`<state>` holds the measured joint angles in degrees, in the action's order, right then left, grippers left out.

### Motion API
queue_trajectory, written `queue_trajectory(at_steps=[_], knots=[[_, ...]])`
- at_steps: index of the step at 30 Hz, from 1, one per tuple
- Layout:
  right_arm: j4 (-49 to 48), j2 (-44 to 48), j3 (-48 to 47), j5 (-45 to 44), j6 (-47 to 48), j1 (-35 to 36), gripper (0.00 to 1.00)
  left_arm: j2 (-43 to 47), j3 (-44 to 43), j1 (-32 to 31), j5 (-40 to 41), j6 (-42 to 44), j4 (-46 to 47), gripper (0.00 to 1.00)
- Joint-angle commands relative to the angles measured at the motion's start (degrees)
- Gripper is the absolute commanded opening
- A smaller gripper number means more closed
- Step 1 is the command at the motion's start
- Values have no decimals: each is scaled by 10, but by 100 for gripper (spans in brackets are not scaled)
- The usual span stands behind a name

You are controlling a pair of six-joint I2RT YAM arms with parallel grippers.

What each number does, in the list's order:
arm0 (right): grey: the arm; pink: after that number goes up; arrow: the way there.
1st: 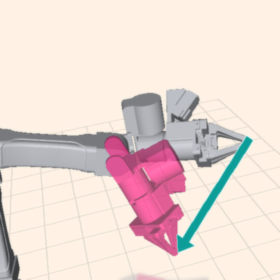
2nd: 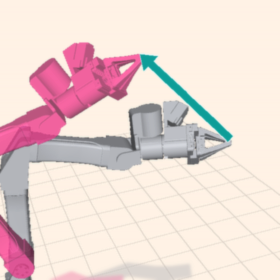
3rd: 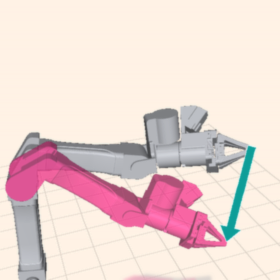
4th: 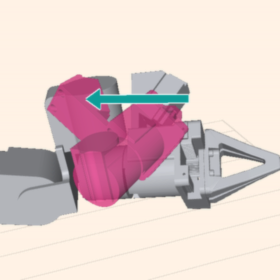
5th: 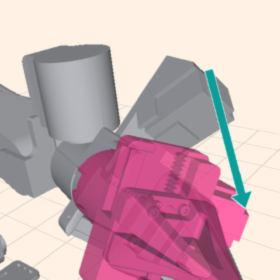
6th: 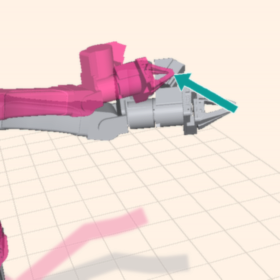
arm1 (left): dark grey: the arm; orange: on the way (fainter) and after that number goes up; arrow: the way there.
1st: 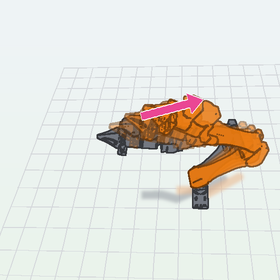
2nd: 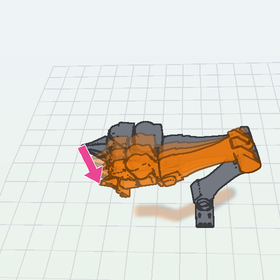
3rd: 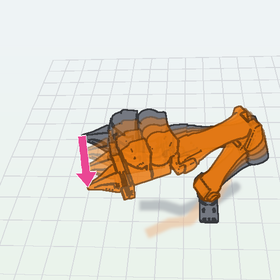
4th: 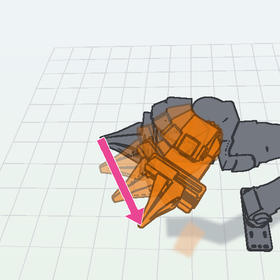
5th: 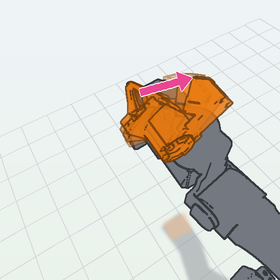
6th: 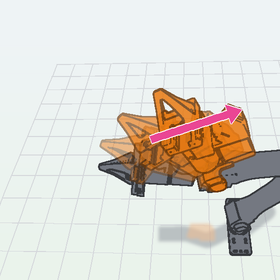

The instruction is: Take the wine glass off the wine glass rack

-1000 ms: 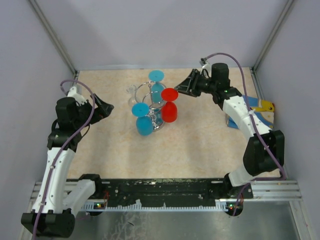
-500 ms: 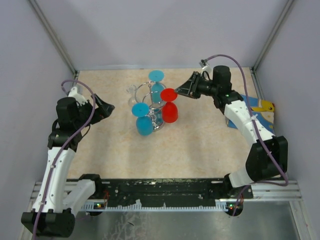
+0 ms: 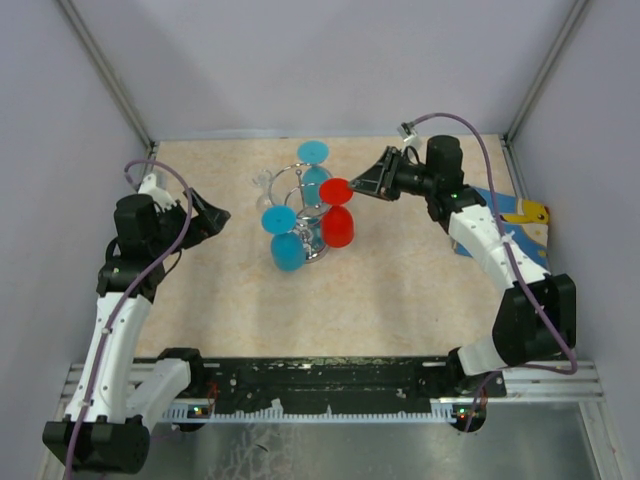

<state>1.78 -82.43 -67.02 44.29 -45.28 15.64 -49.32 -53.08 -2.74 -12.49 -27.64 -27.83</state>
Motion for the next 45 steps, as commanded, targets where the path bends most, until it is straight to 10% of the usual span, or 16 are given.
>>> queue_trajectory(at_steps=[1,45], knots=[[-41,33,6,30,-18,8,25,-1,7,1,-9,-5,18,92],[-106,63,85,56,-65,15,30,1,14,1,-7,-2,23,92]])
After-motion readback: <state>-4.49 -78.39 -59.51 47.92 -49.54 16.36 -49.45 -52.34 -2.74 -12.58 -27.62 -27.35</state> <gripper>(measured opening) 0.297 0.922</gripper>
